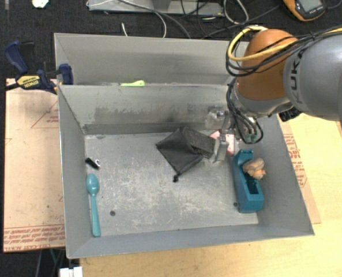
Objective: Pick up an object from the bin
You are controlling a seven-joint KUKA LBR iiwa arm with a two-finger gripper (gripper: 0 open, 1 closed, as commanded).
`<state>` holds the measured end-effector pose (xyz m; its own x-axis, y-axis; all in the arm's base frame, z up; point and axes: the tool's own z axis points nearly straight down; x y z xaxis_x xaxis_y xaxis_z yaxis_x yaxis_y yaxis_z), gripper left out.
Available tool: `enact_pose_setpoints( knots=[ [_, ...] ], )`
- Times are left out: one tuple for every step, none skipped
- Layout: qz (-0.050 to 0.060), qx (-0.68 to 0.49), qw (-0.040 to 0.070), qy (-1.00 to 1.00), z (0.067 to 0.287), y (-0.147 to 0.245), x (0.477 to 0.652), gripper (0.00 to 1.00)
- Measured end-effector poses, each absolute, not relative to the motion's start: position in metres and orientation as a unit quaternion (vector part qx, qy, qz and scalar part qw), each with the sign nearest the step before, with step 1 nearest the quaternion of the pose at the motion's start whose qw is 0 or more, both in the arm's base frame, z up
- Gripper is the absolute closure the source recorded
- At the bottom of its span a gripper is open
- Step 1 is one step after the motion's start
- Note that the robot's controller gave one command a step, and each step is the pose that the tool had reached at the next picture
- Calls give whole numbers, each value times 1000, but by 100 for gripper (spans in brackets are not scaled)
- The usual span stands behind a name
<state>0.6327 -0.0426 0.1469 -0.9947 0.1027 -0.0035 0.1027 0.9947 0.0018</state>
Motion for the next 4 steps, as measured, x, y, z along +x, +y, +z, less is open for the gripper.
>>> enact_pose_setpoints(
  knots=[
    [-1, -8, 7, 1000, 145, -3, 636, 0],
    [1, 114, 2, 993, 117, 14, 622, 0],
    [3, 151, 13, 988, 70, 11, 633, 0],
    [5, 224, 10, 975, 75, 15, 619, 100]
  ],
)
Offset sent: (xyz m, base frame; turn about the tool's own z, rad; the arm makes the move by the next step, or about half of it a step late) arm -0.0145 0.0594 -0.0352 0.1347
